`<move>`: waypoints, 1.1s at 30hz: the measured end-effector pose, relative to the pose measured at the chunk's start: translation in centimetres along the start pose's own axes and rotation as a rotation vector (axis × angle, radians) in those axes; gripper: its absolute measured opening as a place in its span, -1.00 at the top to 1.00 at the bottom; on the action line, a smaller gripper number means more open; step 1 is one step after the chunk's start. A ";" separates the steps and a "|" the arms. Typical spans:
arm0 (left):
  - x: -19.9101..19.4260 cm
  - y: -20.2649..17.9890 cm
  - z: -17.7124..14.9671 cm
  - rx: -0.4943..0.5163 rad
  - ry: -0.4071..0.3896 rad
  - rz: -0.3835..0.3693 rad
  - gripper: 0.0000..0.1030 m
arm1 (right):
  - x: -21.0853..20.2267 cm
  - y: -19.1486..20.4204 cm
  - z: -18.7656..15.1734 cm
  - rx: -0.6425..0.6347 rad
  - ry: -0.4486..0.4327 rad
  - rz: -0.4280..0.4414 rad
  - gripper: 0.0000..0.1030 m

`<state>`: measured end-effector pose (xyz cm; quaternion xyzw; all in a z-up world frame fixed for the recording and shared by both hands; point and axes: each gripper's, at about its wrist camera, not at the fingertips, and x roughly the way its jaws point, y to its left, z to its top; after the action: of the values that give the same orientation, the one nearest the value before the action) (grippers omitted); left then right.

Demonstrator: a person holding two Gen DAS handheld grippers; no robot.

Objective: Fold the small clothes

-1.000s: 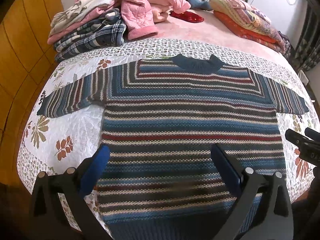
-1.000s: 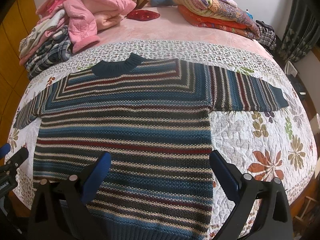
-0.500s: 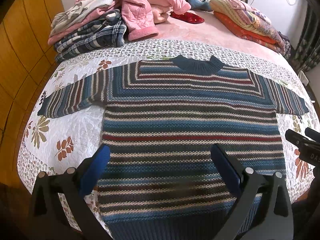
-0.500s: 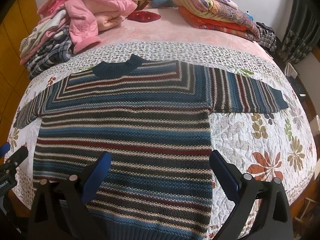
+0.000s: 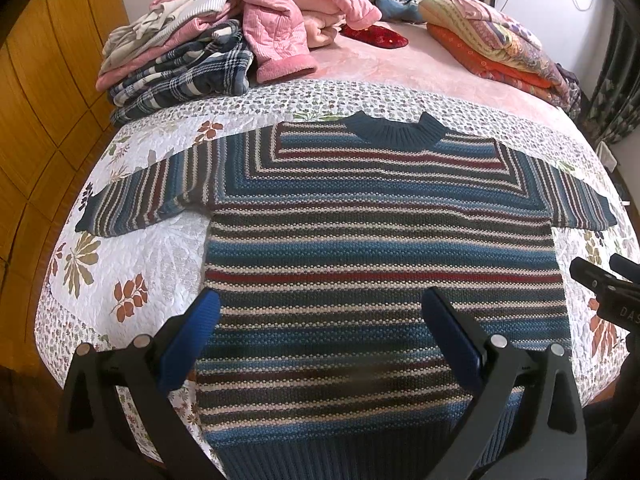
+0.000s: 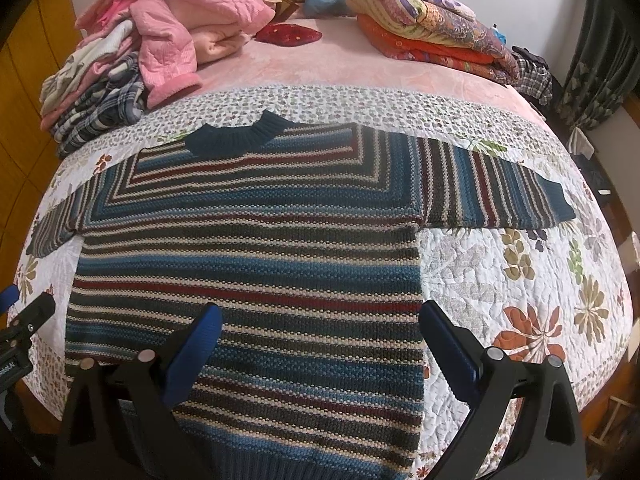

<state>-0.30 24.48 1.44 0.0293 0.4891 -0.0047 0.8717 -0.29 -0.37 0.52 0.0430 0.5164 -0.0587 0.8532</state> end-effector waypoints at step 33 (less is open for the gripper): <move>7.7 -6.2 8.7 -0.019 -0.010 0.005 -0.94 | 8.2 -23.4 10.3 0.423 0.127 0.002 -0.92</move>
<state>10.88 17.92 -0.89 0.0223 0.4845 0.0020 0.8745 9.10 -25.35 -2.32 0.2249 0.5453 -0.1621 0.7910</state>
